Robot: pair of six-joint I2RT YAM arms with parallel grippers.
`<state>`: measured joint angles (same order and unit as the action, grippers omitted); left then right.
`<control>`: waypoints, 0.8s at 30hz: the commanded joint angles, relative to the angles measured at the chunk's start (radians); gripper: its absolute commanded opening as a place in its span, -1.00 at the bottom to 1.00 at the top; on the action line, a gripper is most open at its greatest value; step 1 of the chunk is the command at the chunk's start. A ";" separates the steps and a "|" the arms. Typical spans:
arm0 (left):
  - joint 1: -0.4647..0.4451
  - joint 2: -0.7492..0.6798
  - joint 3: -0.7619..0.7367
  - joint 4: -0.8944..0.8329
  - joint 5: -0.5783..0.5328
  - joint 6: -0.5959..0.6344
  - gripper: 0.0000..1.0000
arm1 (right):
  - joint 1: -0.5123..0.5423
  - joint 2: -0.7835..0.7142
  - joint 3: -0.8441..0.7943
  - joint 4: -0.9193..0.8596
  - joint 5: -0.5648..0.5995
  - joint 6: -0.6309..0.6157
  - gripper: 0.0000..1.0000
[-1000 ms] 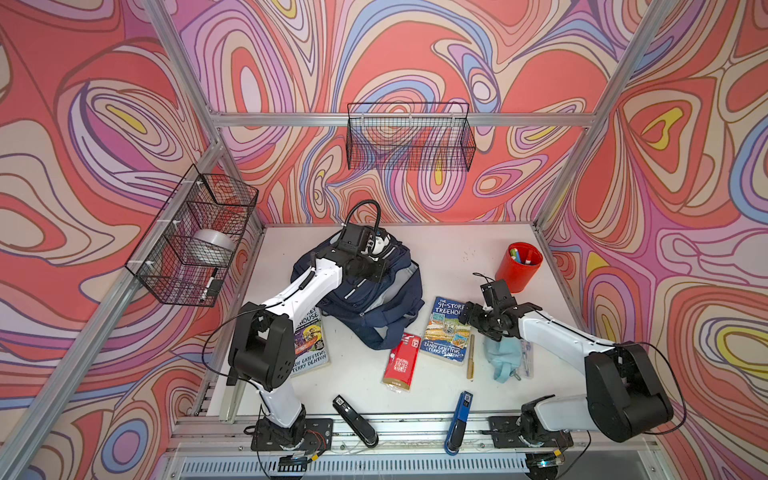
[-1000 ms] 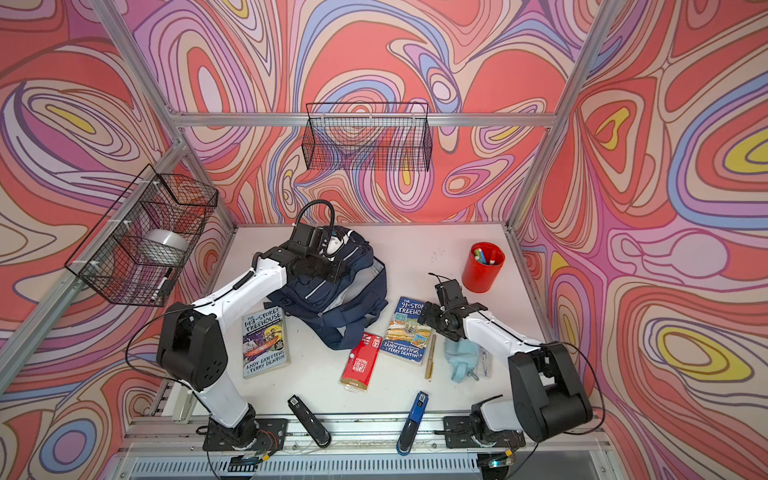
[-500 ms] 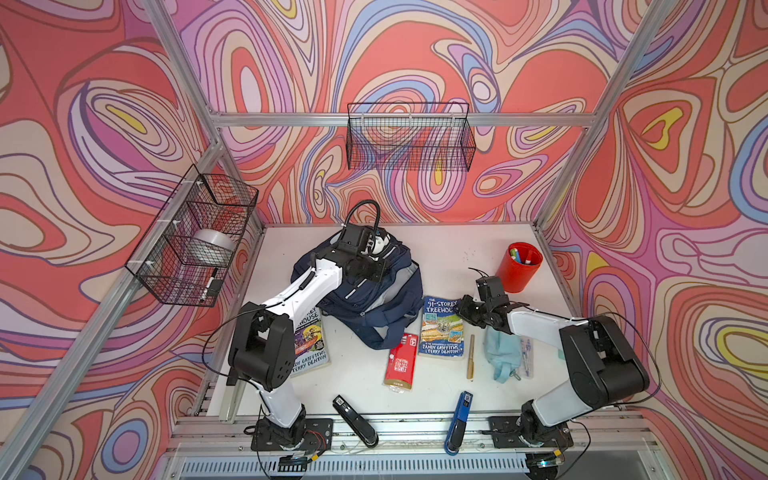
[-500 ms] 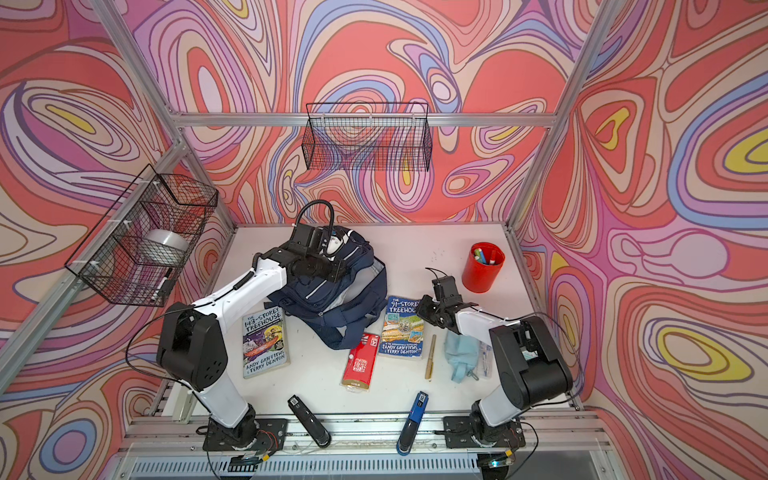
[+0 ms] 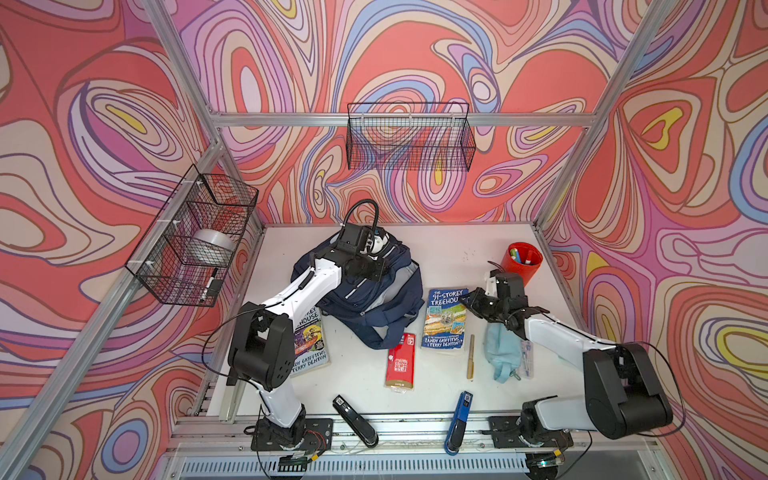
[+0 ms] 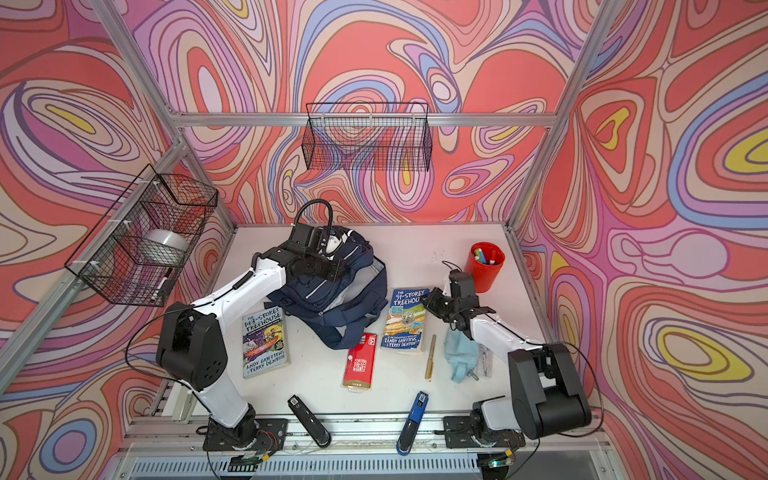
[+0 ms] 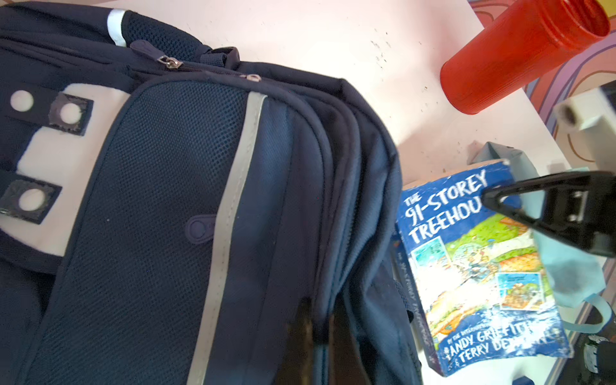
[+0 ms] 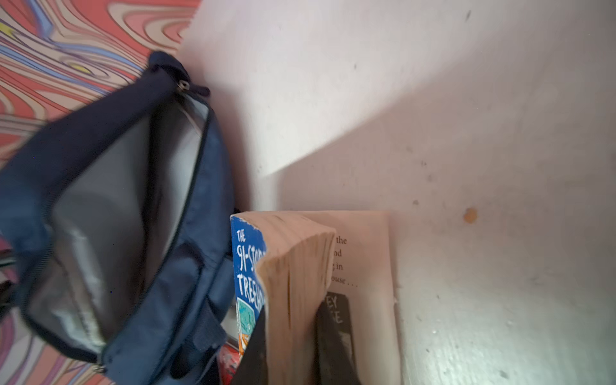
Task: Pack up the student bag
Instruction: 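Lift the blue book and lower it into the open backpack with the right gripper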
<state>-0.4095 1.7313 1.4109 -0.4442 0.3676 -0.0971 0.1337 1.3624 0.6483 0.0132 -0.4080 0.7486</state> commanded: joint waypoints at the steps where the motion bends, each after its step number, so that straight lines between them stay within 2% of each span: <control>1: 0.008 -0.032 -0.010 0.049 0.034 -0.016 -1.00 | -0.025 -0.029 0.022 0.083 -0.133 0.024 -1.00; 5: 0.008 -0.029 -0.005 0.039 0.050 -0.016 -1.00 | -0.079 -0.013 -0.039 0.283 -0.240 0.140 -1.00; 9: 0.008 -0.027 -0.023 0.067 0.088 0.000 -1.00 | -0.087 0.022 -0.014 0.394 -0.290 0.209 -1.00; 14: 0.004 -0.024 -0.034 0.086 0.120 0.042 -1.00 | -0.089 0.104 0.114 0.434 -0.321 0.297 -1.00; 17: 0.001 -0.032 -0.047 0.132 0.126 0.044 -1.00 | -0.088 0.184 0.210 0.370 -0.322 0.292 -1.00; 19: -0.015 -0.024 -0.023 0.120 0.116 0.072 -1.00 | -0.084 0.262 0.238 0.429 -0.339 0.354 -1.00; 21: -0.023 -0.009 0.000 0.117 0.129 0.084 -1.00 | -0.064 0.334 0.282 0.452 -0.332 0.391 -1.00; 24: -0.022 0.001 0.001 0.172 0.151 0.070 -1.00 | 0.016 0.447 0.371 0.395 -0.263 0.389 -1.00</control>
<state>-0.4160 1.7317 1.3720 -0.3759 0.4320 -0.0517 0.0834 1.7435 0.9661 0.3920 -0.6838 1.0798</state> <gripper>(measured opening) 0.048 0.186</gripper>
